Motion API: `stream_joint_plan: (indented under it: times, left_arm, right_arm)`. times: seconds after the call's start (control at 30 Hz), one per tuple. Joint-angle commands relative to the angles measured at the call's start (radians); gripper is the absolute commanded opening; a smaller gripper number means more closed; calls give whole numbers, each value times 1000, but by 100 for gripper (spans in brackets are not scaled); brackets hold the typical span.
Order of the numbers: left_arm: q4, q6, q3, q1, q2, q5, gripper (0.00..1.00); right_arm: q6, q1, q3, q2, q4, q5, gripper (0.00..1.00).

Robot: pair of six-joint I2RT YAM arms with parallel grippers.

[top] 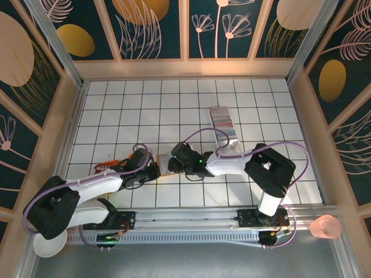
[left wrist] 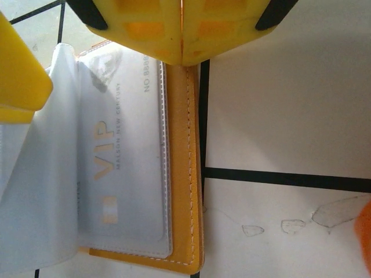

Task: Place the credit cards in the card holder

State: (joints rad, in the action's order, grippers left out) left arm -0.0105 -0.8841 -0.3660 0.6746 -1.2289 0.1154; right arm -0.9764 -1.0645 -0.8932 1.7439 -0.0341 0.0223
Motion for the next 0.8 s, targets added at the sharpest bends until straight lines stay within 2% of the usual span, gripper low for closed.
stream_joint_plan:
  times: [0.0,0.57,0.77]
  left_arm:
    - [-3,3,18,2,0,-8,7]
    - [9,-12,42,2,40,-16,6]
    - [9,-15,52,3,53,-24,6]
  right_arm:
    - [-23,-16,-17,14,-61,-1,38]
    - [-59,-33,-28,37,-223,-54,38]
    - [-21,-36,-69,-18,-236,-34,38]
